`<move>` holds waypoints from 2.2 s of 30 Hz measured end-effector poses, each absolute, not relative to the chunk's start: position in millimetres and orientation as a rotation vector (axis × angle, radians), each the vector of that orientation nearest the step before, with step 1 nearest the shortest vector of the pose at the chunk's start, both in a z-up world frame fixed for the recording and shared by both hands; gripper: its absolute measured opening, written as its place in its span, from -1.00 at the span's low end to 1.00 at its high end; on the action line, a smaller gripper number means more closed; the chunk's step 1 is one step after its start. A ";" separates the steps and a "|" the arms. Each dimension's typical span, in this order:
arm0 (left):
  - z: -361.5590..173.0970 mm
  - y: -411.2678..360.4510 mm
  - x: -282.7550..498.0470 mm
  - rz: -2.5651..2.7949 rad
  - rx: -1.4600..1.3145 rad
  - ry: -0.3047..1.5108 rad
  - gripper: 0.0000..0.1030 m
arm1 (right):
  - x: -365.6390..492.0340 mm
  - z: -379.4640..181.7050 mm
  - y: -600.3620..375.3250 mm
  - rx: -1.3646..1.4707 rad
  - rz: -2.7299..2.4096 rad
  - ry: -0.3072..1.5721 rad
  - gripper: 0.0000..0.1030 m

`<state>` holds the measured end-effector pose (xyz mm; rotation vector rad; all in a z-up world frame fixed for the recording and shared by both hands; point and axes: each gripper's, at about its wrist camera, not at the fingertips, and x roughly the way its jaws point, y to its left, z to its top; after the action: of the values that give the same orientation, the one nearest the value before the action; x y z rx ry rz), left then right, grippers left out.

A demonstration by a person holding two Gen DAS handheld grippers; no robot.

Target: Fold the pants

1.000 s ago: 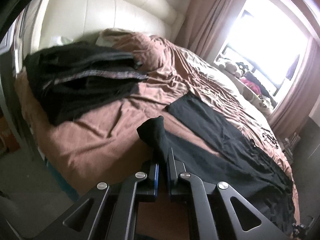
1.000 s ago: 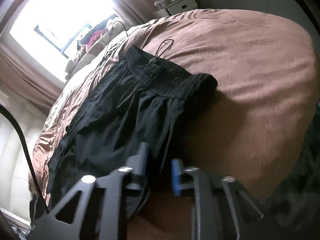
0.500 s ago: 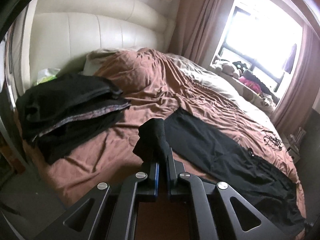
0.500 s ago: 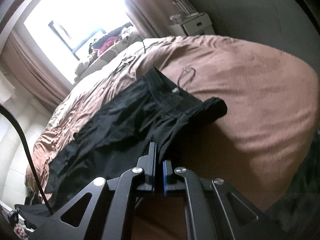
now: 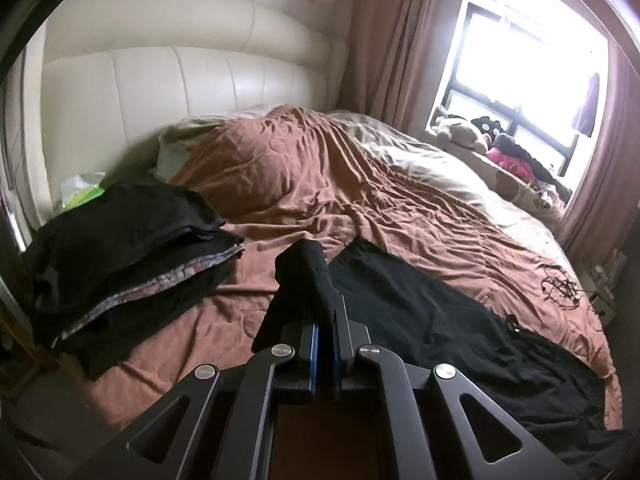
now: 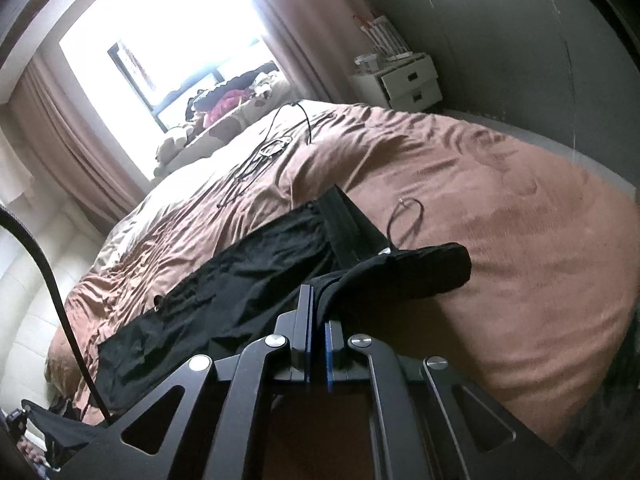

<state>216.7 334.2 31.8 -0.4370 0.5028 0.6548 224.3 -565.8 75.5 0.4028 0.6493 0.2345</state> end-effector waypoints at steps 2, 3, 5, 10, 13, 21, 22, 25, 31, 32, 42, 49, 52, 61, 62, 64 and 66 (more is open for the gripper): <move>32.0 338.0 226.3 0.656 -0.431 0.508 -0.89 | 232.2 79.2 -560.4 0.395 0.234 0.644 -0.98; 30.9 342.0 231.3 0.656 -0.434 0.514 -0.89 | 235.3 81.2 -558.6 0.393 0.234 0.643 -0.98; 28.5 348.1 239.5 0.664 -0.439 0.521 -0.89 | 246.0 86.2 -551.1 0.389 0.233 0.641 -0.98; 21.3 364.1 267.3 0.677 -0.444 0.554 -0.89 | 274.2 95.1 -530.9 0.366 0.226 0.639 -0.98; 16.8 376.1 288.7 0.680 -0.443 0.574 -0.89 | 296.1 98.2 -518.2 0.354 0.219 0.643 -0.98; -3.4 402.1 353.0 0.668 -0.437 0.635 -0.89 | 360.1 91.6 -479.2 0.303 0.177 0.660 -0.98; -7.5 406.0 363.5 0.664 -0.444 0.646 -0.89 | 368.8 89.6 -474.5 0.296 0.168 0.664 -0.98; -21.0 415.5 391.9 0.660 -0.453 0.676 -0.89 | 396.1 82.2 -460.2 0.283 0.149 0.685 -0.98; -50.8 432.6 448.7 0.662 -0.453 0.753 -0.89 | 453.1 64.7 -436.9 0.241 0.114 0.722 -0.98; -55.1 435.4 457.2 0.661 -0.455 0.760 -0.89 | 461.8 61.1 -433.7 0.241 0.110 0.731 -0.98; -84.8 449.2 531.1 0.654 -0.423 0.843 -0.89 | 522.3 24.1 -414.5 0.210 0.053 0.796 -0.98; -106.6 457.1 566.6 0.670 -0.397 0.895 -0.89 | 545.2 9.1 -403.0 0.167 0.040 0.809 -0.98; -112.4 461.3 571.7 0.682 -0.409 0.901 -0.89 | 549.7 5.9 -400.4 0.164 0.039 0.807 -0.98; -120.8 463.9 580.3 0.717 -0.419 0.946 -0.42 | 551.9 -2.2 -384.9 0.101 0.007 0.783 -0.90; -121.2 462.9 579.4 0.710 -0.409 0.957 -0.15 | 552.1 -4.6 -381.9 0.091 0.011 0.810 -0.85; -117.2 458.7 573.3 0.694 -0.384 0.948 0.20 | 547.4 -4.1 -380.4 0.098 0.051 0.819 -0.05; -111.3 455.0 562.5 0.675 -0.376 0.929 0.24 | 535.7 4.0 -378.7 0.070 0.056 0.771 0.33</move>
<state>562.5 455.0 -111.3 -0.3759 0.9287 0.6746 535.7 -378.7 4.0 0.0699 0.7706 0.0556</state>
